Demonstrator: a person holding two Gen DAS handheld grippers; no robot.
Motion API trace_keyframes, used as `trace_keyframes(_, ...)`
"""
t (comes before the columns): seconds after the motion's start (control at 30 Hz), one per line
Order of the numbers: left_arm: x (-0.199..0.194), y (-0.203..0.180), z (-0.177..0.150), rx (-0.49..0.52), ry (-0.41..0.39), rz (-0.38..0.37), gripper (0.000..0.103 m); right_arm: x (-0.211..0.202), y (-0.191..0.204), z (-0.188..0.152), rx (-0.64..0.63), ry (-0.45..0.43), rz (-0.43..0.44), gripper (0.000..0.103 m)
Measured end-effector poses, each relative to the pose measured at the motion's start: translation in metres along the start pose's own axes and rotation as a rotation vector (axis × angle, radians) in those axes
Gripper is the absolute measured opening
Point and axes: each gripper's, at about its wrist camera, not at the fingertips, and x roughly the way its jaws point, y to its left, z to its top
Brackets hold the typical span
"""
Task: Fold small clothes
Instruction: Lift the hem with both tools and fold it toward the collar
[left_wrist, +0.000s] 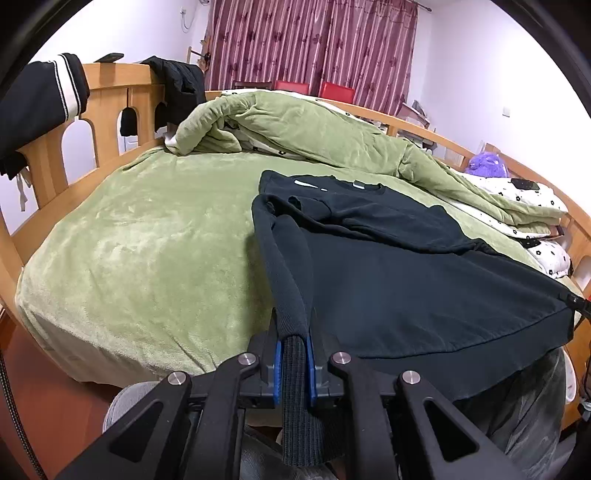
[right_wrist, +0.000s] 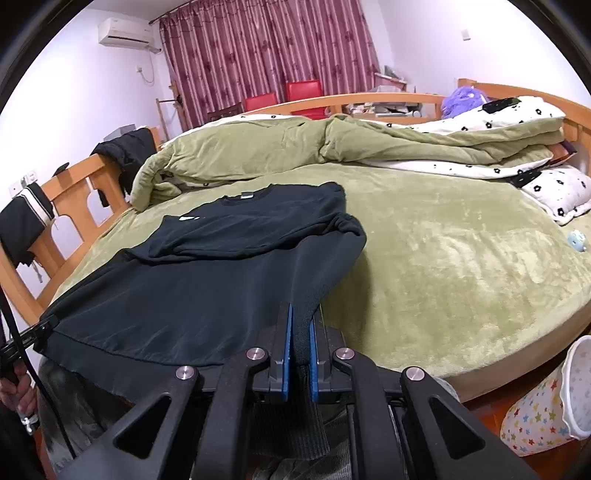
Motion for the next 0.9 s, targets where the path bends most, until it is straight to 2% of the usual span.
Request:
trace_keyframes(0.63,-0.002,0.0,-0.003,0.01,0.008,0.008,0.01,-0.001,0.001,-0.007,-0.017,0.016,-0.034,0.007)
trace_keyframes(0.9,-0.006,-0.005,0.009,0.016,-0.008,0.013,0.01,0.003,0.003,0.0,-0.014,0.02,-0.034,0.007)
